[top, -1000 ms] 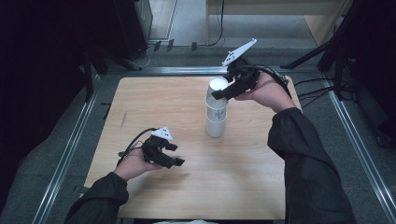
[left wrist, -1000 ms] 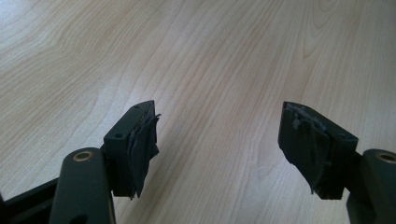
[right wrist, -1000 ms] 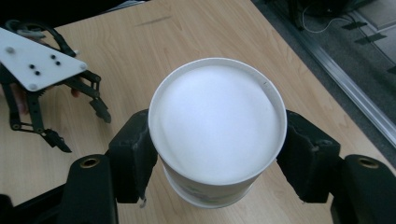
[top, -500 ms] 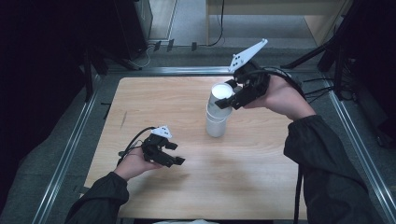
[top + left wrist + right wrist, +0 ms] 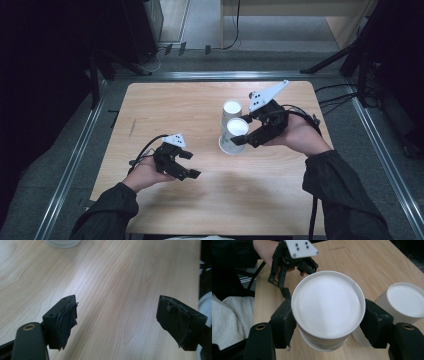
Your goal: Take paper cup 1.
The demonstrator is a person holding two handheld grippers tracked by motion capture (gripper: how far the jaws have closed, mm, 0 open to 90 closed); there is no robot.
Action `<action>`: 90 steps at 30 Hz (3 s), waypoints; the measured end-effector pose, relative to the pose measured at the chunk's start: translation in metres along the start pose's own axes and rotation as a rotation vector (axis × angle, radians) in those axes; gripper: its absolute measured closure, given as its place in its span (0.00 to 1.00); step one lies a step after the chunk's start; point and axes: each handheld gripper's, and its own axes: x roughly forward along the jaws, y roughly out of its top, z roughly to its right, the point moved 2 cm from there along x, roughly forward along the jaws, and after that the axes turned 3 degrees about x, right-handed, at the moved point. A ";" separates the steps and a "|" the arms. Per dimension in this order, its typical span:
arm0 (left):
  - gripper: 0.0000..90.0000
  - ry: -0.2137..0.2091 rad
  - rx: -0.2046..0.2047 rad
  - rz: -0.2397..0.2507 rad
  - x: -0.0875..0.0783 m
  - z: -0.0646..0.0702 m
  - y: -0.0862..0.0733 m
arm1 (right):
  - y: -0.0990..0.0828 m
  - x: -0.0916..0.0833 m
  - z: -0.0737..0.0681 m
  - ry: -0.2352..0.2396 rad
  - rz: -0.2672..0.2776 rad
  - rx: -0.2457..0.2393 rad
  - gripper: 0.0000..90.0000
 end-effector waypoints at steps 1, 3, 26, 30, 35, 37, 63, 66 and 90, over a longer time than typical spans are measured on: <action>0.14 -0.035 0.019 0.006 -0.002 0.001 0.003 | -0.007 0.004 -0.002 0.007 0.005 0.002 0.38; 0.14 -0.033 0.033 0.006 -0.004 0.002 0.007 | -0.015 0.008 -0.004 0.011 0.018 0.011 0.38; 0.18 -0.148 0.141 0.034 0.005 0.018 0.025 | -0.064 0.065 -0.024 0.091 0.105 0.095 0.38; 0.25 -0.171 0.141 0.050 0.006 0.016 0.026 | -0.068 0.072 -0.028 0.118 0.122 0.115 0.38; 0.25 -0.190 0.153 0.067 0.008 0.016 0.026 | -0.072 0.078 -0.028 0.123 0.135 0.132 0.38; 0.25 -0.185 0.157 0.074 0.009 0.016 0.027 | -0.073 0.080 -0.027 0.130 0.139 0.146 0.38; 0.29 -0.180 0.197 0.078 0.020 0.026 0.028 | -0.068 0.087 -0.034 0.162 0.189 0.177 0.39; 0.31 -0.184 0.207 0.085 0.019 0.028 0.028 | -0.068 0.087 -0.033 0.165 0.193 0.184 0.39; 0.36 -0.190 0.236 0.080 0.017 0.028 0.028 | -0.068 0.088 -0.033 0.175 0.189 0.191 0.39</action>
